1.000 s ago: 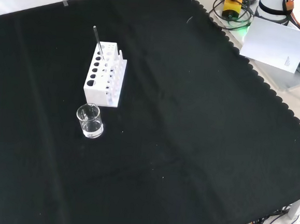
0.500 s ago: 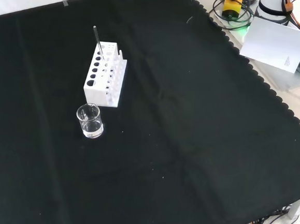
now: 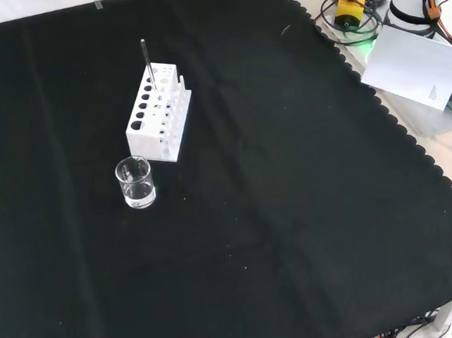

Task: Take the glass rod from the white test tube rack.

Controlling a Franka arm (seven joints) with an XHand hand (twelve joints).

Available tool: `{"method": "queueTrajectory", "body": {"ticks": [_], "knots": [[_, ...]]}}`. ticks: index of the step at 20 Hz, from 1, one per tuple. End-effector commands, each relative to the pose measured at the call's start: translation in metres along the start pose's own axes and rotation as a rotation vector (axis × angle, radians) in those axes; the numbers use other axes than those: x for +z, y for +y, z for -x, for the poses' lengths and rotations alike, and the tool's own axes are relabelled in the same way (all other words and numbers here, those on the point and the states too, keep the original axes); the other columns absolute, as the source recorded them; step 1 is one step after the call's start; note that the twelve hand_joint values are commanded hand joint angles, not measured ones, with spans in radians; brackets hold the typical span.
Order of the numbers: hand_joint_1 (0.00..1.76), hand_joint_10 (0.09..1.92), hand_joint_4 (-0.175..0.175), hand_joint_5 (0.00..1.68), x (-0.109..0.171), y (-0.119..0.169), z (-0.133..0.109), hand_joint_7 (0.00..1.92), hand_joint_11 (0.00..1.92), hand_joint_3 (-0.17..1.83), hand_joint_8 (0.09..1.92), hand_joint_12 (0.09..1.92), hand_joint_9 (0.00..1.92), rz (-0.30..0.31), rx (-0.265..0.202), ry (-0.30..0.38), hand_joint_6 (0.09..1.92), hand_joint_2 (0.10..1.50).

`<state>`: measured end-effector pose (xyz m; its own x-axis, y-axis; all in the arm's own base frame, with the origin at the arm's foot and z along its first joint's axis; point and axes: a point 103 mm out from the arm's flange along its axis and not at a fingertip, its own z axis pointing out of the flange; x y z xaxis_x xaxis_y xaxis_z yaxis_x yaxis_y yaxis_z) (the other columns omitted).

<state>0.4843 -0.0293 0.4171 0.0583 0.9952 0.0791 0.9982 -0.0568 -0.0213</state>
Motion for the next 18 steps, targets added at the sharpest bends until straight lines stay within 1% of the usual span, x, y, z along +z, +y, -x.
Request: {"method": "queueTrajectory", "body": {"ticks": [1,3,5,9,12,18], "knots": [[0.6,0.92,-0.124,0.27,0.011,0.047,0.009,0.02,0.0,0.41,0.84,1.26,0.17,0.014,-0.013,-0.01,0.09,0.95],[0.6,0.93,-0.124,0.27,0.015,0.062,0.011,0.03,0.0,0.42,0.85,1.29,0.19,0.018,-0.02,-0.018,0.09,0.95],[0.61,0.95,-0.123,0.28,0.02,0.075,0.012,0.09,0.0,0.42,0.88,1.36,0.24,0.028,-0.029,-0.024,0.09,0.95],[0.61,0.98,-0.121,0.29,0.032,0.091,0.014,0.22,0.0,0.44,0.94,1.45,0.34,0.015,-0.038,-0.043,0.09,0.94],[0.61,1.0,-0.126,0.31,0.043,0.096,0.017,0.29,0.04,0.44,0.97,1.47,0.42,0.001,-0.041,-0.052,0.09,0.94],[0.62,1.04,-0.134,0.33,0.065,0.098,0.023,0.37,0.1,0.45,1.01,1.47,0.53,-0.035,-0.037,-0.063,0.09,0.94]]}}
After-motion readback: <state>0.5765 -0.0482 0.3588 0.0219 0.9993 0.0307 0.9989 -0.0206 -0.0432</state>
